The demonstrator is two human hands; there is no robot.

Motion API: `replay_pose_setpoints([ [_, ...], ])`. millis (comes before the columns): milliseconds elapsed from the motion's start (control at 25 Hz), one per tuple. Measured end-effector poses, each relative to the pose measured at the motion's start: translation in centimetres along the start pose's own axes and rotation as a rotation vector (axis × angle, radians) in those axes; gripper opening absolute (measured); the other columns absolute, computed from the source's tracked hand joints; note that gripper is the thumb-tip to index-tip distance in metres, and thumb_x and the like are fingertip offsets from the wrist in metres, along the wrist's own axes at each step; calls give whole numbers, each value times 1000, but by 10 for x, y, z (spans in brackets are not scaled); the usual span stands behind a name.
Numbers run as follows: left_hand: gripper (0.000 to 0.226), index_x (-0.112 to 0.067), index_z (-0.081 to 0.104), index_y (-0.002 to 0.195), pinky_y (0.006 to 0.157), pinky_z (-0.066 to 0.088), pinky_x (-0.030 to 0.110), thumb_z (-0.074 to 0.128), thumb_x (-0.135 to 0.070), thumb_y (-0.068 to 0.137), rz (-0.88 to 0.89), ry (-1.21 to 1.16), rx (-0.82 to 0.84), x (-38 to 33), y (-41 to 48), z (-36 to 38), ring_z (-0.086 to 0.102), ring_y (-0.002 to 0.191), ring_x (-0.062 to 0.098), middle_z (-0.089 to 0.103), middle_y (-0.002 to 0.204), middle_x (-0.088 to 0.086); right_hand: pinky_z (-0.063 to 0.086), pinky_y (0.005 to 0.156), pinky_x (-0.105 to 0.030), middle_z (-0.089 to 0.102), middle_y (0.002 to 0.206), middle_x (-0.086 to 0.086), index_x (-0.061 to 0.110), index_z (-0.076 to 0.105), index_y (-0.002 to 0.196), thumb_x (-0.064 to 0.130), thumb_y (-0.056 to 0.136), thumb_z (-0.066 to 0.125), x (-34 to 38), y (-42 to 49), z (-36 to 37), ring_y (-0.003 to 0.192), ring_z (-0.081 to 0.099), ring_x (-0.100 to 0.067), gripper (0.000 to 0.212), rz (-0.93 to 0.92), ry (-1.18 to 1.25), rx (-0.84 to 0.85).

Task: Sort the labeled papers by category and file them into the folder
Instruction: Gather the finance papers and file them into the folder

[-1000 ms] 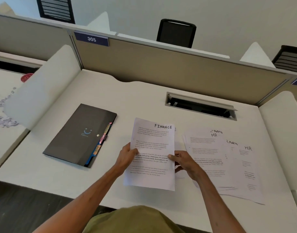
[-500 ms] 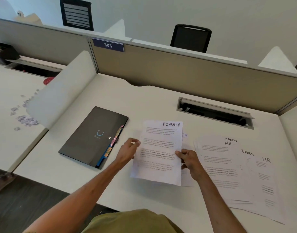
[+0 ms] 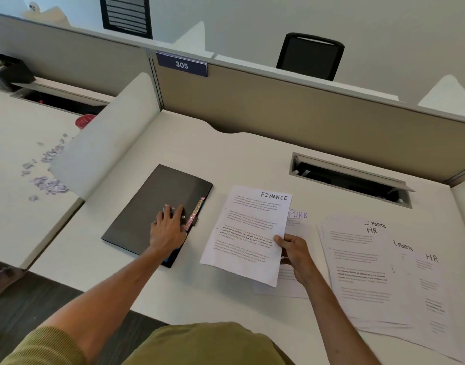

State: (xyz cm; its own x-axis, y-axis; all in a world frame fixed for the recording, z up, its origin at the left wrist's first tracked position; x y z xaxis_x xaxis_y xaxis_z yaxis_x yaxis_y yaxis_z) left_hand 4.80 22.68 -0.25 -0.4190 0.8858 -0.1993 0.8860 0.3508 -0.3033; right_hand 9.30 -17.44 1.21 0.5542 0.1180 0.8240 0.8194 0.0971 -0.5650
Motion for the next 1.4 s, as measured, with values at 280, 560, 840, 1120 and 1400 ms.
replay_pose_setpoints([
  [280,70,-32,30,163,110,46,56,60,-38,100,117,122,-63,-4,-3,-12,55,132,42,49,152,16,61,65,-37,82,103,-8,9,77,113,16,99,71,-7,5,2,91,78,-31,17,36,0,-26],
  [560,63,-24,35,153,55,61,36,56,-5,98,243,172,-109,-24,-13,-38,63,60,20,70,126,9,61,66,-37,82,103,-10,7,76,115,15,99,70,-4,7,13,93,77,-32,19,46,-6,7],
  [840,44,-8,57,146,80,57,37,47,-10,103,200,218,-332,-21,-20,-78,67,72,19,63,135,9,60,68,-39,81,104,-11,5,75,116,14,99,70,-10,7,21,97,76,-35,20,58,20,1],
  [1120,83,-13,43,153,93,55,41,78,-49,87,167,199,-291,-18,-26,-78,64,107,24,51,147,7,61,73,-42,81,104,-11,5,75,117,14,98,71,-13,1,29,99,75,-37,21,60,37,2],
  [1400,77,-19,31,162,67,62,32,61,0,94,240,154,-233,-23,-30,-74,65,100,25,45,153,9,61,61,-35,81,105,-11,7,76,114,13,100,69,-3,-6,27,85,77,-29,16,27,50,29],
])
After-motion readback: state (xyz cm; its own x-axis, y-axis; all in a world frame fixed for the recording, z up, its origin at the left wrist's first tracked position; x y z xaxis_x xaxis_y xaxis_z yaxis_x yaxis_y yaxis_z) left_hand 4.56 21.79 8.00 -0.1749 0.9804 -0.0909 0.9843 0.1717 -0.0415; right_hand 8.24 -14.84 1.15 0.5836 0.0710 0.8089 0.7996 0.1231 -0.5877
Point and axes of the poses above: each hand's wrist, its own y-axis towards the middle knuckle, its own z-axis out of the palm, x = y × z, the point moved 8 cm from there along y, towards the middle knuckle
